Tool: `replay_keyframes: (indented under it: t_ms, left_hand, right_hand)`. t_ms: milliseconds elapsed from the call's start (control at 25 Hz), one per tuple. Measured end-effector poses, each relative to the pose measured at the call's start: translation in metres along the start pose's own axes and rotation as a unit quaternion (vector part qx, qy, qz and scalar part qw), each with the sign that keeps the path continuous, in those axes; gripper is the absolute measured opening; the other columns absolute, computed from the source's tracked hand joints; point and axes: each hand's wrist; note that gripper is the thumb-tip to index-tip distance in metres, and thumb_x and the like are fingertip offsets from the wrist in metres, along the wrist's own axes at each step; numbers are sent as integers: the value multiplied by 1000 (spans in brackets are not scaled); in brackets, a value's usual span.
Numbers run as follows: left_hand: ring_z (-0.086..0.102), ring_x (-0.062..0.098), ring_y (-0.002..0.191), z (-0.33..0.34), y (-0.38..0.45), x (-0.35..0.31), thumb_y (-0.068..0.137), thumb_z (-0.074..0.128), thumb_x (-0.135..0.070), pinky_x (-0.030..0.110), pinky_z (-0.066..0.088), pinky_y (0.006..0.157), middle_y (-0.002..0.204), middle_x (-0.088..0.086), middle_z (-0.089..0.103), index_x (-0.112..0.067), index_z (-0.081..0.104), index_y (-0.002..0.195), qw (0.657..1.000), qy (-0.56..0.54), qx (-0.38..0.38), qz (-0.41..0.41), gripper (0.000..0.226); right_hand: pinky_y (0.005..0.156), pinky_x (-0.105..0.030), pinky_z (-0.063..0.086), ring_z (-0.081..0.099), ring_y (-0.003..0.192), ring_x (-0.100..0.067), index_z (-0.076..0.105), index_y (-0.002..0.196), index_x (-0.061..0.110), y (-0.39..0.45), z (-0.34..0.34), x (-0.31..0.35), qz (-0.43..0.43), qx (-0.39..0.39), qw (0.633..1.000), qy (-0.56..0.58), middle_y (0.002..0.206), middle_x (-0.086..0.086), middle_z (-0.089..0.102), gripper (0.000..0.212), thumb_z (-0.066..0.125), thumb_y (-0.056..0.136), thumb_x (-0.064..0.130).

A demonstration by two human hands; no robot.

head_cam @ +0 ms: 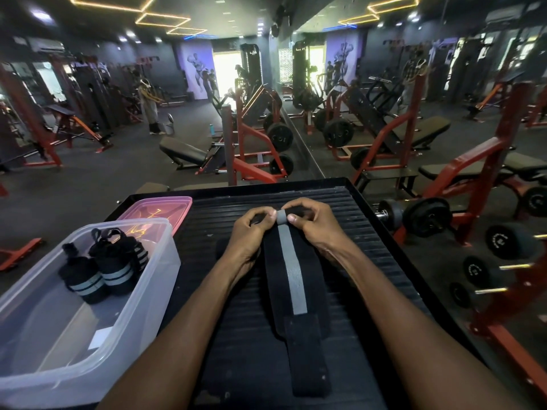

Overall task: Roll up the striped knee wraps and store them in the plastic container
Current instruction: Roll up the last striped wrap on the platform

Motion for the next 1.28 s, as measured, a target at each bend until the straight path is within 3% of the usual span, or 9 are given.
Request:
replay_keyframes:
  t_ms: [160,320,440,600,720,800,1040,1160,1280]
  left_hand:
    - [69,18,96,-4,2,0,90,71,-10,30,55,88,99,4,75,-20,76,93,998,52,-16,12,12]
    - [70,11,93,-5,0,-2,85,72,0,21,54,78,103,1,75,-21,76,94,999,45,-12,28,24]
    - [71,12,90,-4,-3,-4,86,74,-9,22,54,74,102,2,74,-18,75,101,1000,25,9,-2,17]
    - [70,15,92,-3,-4,-5,90,71,-20,25,55,80,99,1,75,-16,74,102,998,69,10,5,12]
    - [68,10,94,-5,-3,-5,90,70,-12,23,54,84,99,-4,73,-22,73,101,996,82,-9,35,15]
    - [66,9,93,-5,-3,-5,91,69,-9,22,52,85,99,-6,71,-23,71,103,995,88,-4,39,18]
    - [70,22,100,1,-3,-3,96,63,-33,36,55,91,105,7,74,-15,68,105,998,53,37,-25,20]
    - [68,26,102,0,0,-2,97,62,-24,41,53,94,104,8,72,-18,69,97,998,69,-1,0,9]
    - [67,25,104,-1,0,-2,97,61,-14,43,54,96,106,6,72,-25,70,97,997,75,-4,11,14]
  right_hand:
    - [89,-27,57,71,96,-16,75,101,7,1,-3,0,28,31,998,42,102,-8,75,27,68,83,-12]
    - [96,-45,56,70,99,-27,77,91,15,5,0,-4,95,28,993,71,101,-15,75,9,73,88,8]
    - [91,-36,57,69,94,-21,75,95,10,2,-2,-1,43,5,999,4,99,-12,74,16,70,87,-2]
    - [81,-20,57,69,88,-8,73,102,5,-2,-4,7,21,18,999,22,95,-1,73,23,70,84,-9]
    - [85,-29,58,70,94,-15,72,106,8,1,0,3,99,42,994,35,99,-5,74,16,69,93,17]
    - [93,-42,56,70,101,-22,68,108,11,1,2,1,141,81,986,-17,105,-8,74,31,58,98,39]
    - [77,-33,44,56,81,-13,56,88,20,-2,5,2,91,50,993,-50,84,2,60,16,50,103,23]
    - [81,-30,47,59,86,-11,61,93,21,2,8,-1,80,49,995,-25,89,2,64,10,55,101,18]
    - [85,-33,49,62,93,-15,61,98,19,2,13,0,138,69,988,19,97,0,66,18,54,101,35]
Point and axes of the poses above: each hand's wrist, its own y-axis towards the middle knuckle, its own z-axis out of the palm, x = y × z
